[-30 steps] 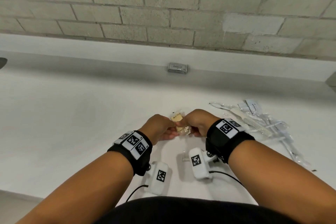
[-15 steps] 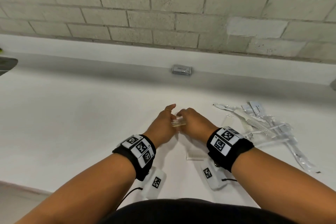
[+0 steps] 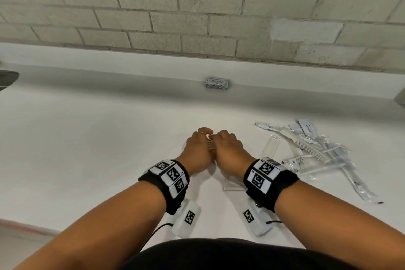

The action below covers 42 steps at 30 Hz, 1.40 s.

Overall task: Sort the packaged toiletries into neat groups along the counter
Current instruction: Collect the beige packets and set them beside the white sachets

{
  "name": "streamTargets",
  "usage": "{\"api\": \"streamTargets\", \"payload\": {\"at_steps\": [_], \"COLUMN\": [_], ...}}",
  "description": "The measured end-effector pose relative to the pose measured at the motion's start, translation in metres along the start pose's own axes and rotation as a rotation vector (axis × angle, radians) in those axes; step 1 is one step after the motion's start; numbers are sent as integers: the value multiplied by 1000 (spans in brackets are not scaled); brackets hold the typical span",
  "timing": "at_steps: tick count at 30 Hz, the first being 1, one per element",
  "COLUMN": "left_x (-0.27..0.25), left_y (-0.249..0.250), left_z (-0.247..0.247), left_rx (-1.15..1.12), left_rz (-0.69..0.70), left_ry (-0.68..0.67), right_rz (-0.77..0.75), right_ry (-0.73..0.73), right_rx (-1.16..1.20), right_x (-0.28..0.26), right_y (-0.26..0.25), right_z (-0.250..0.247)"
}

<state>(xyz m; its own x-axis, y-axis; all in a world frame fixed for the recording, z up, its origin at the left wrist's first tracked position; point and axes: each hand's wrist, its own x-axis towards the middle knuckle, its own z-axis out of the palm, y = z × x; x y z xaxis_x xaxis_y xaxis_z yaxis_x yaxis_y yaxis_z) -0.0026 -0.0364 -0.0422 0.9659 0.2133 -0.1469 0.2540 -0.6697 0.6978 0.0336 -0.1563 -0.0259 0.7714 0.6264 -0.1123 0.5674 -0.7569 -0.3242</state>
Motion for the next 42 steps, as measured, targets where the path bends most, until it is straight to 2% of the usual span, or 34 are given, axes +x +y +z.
{"api": "streamTargets", "payload": {"at_steps": [1, 3, 4, 6, 8, 10, 11, 13, 17, 21, 23, 27, 31, 38, 42], "left_x": [2, 5, 5, 6, 5, -2, -4, -7, -1, 16, 28, 58, 102, 185, 221], "left_y": [-1, 2, 3, 3, 3, 11, 14, 19, 21, 29, 32, 40, 53, 83, 88], "left_z": [-1, -6, -11, -22, -33, -40, -37, -29, -13, -9, -8, -8, -8, -3, 2], "left_rx": [-7, -67, -112, -177, -81, 69, 42, -183, -446, -476, -471, -406, -316, -328, -58], "left_rz": [8, -9, -31, -115, -199, -263, -305, -422, -520, -577, -568, -533, -403, -286, -107], "left_ry": [-17, -67, -78, -10, 58, -82, -178, -299, -312, -307, -327, -256, -194, -90, -35], "right_rz": [-28, -19, 33, 185, 324, 413, 438, 478, 579, 687, 718, 758, 787, 824, 730], "right_ry": [21, 22, 6, -51, -131, -188, -186, -158, -170, -161, -159, -90, -54, 29, 108], "right_rx": [-76, -60, 19, 208, 292, 259, 223, 242, 538, 685, 777, 881, 966, 1014, 950], "right_x": [-1, 3, 6, 13, 19, 21, 22, 22, 22, 23, 28, 48, 82, 154, 186], "right_y": [-2, -3, -3, 3, 12, 17, 19, 22, 28, 32, 37, 53, 77, 129, 154], "right_z": [-2, -9, -15, -26, -33, -36, -36, -39, -40, -37, -37, -39, -49, -74, -89]}}
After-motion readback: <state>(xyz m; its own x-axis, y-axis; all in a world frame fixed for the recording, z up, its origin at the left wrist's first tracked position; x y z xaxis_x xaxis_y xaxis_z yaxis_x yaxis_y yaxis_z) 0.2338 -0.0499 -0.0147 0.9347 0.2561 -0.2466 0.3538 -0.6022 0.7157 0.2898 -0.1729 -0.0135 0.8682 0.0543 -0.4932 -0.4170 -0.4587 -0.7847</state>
